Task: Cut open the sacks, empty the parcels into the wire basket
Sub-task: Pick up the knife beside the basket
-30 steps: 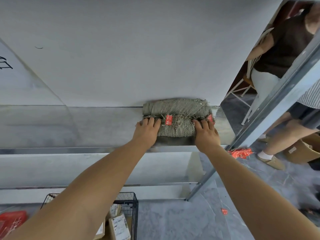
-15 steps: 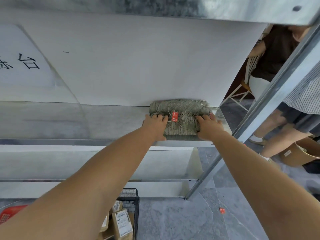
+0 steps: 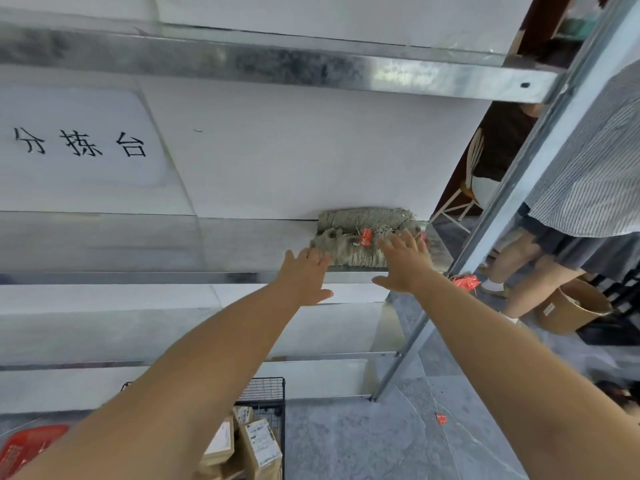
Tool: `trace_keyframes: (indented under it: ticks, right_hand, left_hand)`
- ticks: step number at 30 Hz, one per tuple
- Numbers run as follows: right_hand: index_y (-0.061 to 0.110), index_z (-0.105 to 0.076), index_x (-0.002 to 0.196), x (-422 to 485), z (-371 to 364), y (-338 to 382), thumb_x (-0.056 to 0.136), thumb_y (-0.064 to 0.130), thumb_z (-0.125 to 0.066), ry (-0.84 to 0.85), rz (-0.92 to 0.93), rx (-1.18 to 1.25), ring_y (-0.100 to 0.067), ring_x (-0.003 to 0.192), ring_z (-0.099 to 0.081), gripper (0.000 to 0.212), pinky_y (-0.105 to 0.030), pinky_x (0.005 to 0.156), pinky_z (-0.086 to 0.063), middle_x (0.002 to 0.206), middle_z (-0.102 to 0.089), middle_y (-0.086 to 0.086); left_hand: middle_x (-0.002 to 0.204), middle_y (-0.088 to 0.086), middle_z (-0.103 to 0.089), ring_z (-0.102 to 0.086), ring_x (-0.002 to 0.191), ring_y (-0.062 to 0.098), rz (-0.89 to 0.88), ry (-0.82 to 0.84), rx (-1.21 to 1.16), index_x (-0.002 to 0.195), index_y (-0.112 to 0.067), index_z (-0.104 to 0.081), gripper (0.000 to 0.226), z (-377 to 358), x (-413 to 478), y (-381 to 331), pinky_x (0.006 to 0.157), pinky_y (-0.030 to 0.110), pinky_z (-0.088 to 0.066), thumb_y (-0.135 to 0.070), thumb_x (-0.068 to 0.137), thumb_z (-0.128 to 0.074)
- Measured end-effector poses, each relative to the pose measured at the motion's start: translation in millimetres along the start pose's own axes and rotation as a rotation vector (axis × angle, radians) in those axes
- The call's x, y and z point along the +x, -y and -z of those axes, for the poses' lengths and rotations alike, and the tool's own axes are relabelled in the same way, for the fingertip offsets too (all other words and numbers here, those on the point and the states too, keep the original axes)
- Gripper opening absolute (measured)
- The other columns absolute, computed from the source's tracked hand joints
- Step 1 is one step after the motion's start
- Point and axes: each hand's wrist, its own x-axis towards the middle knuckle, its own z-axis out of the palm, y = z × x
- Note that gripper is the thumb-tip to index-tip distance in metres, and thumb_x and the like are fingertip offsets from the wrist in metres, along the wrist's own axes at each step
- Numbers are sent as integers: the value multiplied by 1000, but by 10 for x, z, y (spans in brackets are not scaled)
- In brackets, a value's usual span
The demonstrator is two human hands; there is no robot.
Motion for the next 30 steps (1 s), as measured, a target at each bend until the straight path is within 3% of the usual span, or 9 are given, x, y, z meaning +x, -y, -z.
trace_keyframes:
  ticks: [16, 30]
  right_hand:
    - [23, -2, 149, -1670, -153, 2219, 86, 58, -47, 75, -111, 43, -30, 146, 4, 85, -50, 119, -4, 159, -2, -4]
    - [22, -4, 149, -2918, -370, 2963, 87, 57, -47, 162, -155, 23, -31, 146, -1, 83, -50, 118, -7, 158, -8, -5]
  left_hand:
    - [155, 14, -13, -17, 143, 29, -181, 81, -18, 149, -9, -3, 77, -560, -2119, 927, 112, 47, -25, -53, 94, -33]
    - [150, 14, -24, -31, 135, 30, -297, 26, 5, 148, -10, -10, 72, -1042, -3314, 746, 102, 45, -36, -50, 94, -36]
